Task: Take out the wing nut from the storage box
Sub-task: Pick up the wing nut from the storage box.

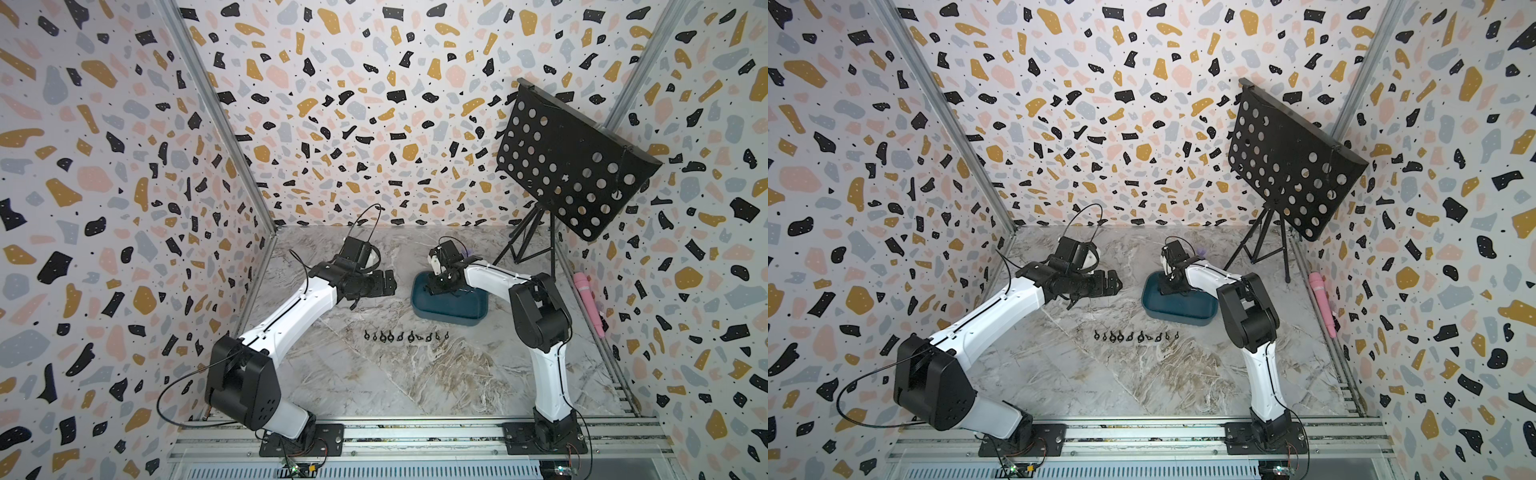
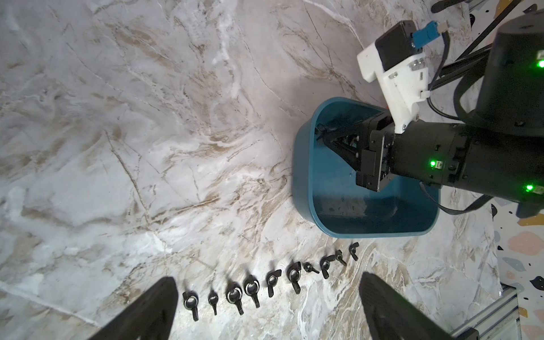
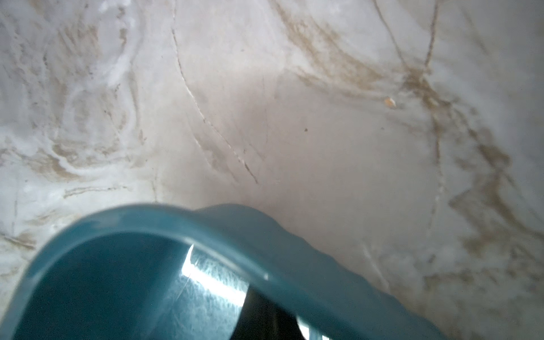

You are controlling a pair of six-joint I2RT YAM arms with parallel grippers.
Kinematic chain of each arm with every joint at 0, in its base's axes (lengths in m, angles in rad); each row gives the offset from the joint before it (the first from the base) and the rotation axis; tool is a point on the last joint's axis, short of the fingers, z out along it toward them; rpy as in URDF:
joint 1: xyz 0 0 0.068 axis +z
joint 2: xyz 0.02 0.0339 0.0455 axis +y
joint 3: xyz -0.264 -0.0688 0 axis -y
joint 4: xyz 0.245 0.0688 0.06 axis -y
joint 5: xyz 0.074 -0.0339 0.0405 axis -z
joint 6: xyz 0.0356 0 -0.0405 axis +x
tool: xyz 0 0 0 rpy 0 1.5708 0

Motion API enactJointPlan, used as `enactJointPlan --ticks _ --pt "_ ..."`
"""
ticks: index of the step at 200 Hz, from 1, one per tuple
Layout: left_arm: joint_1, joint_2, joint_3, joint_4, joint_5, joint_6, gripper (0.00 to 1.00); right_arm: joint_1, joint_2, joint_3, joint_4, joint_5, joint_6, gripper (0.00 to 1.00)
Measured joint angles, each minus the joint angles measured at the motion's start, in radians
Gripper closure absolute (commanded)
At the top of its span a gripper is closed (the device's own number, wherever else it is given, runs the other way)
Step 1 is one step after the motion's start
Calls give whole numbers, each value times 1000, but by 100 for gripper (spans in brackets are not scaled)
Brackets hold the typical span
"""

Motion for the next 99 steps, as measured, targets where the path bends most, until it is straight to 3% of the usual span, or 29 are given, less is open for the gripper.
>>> enactJointPlan --ticks 68,83,99 --pt "0 -1 0 0 21 -10 0 2 -153 -114 2 -13 27 100" --pt "0 -4 0 0 24 -13 0 2 -168 -124 8 -14 37 86" --pt "0 -13 -2 0 26 -15 0 2 -169 -126 8 -13 43 78"
